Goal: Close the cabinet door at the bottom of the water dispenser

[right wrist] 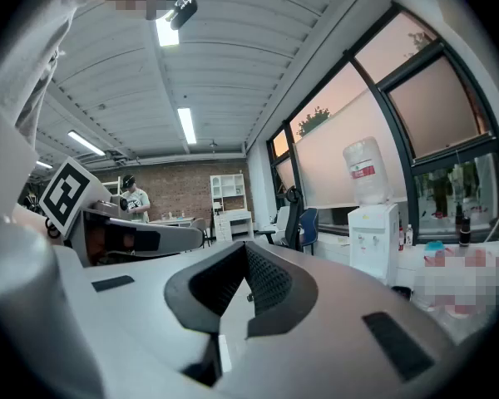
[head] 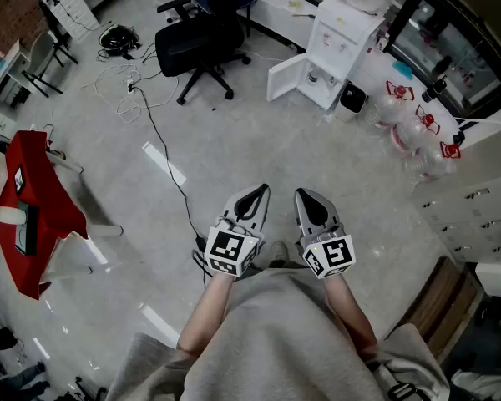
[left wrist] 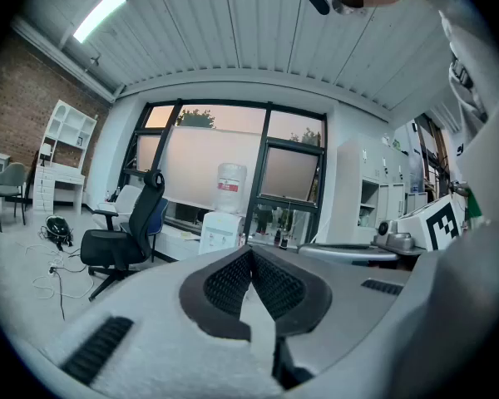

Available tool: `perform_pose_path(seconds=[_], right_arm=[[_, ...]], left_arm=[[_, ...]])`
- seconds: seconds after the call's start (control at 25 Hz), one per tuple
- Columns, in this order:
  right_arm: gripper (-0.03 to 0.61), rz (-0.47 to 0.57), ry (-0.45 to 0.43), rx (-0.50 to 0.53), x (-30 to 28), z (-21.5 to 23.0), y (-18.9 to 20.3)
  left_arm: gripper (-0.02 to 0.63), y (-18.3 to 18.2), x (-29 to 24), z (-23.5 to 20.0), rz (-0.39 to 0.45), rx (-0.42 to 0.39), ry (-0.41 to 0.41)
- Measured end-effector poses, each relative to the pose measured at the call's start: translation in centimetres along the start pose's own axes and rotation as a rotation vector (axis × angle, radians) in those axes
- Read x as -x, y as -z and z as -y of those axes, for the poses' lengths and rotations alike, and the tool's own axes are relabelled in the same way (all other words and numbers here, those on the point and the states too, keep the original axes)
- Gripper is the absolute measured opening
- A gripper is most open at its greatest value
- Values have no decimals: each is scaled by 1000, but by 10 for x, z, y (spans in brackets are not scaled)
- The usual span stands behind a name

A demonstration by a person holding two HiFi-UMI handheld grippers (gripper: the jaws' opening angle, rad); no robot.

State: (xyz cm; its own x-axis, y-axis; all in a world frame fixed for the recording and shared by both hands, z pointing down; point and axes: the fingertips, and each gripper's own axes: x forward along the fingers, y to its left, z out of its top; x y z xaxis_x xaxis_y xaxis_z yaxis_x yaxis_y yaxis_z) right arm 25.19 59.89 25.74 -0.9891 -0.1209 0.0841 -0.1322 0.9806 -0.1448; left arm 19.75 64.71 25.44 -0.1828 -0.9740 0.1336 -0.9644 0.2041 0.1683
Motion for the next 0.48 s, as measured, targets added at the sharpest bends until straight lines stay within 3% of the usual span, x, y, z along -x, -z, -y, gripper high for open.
perform_pose_path(seconds=[0.48], right_arm=[[11,33,5,-77,36,90,-8]], left_arm=[[9,6,-65,53,-39,5,-53]])
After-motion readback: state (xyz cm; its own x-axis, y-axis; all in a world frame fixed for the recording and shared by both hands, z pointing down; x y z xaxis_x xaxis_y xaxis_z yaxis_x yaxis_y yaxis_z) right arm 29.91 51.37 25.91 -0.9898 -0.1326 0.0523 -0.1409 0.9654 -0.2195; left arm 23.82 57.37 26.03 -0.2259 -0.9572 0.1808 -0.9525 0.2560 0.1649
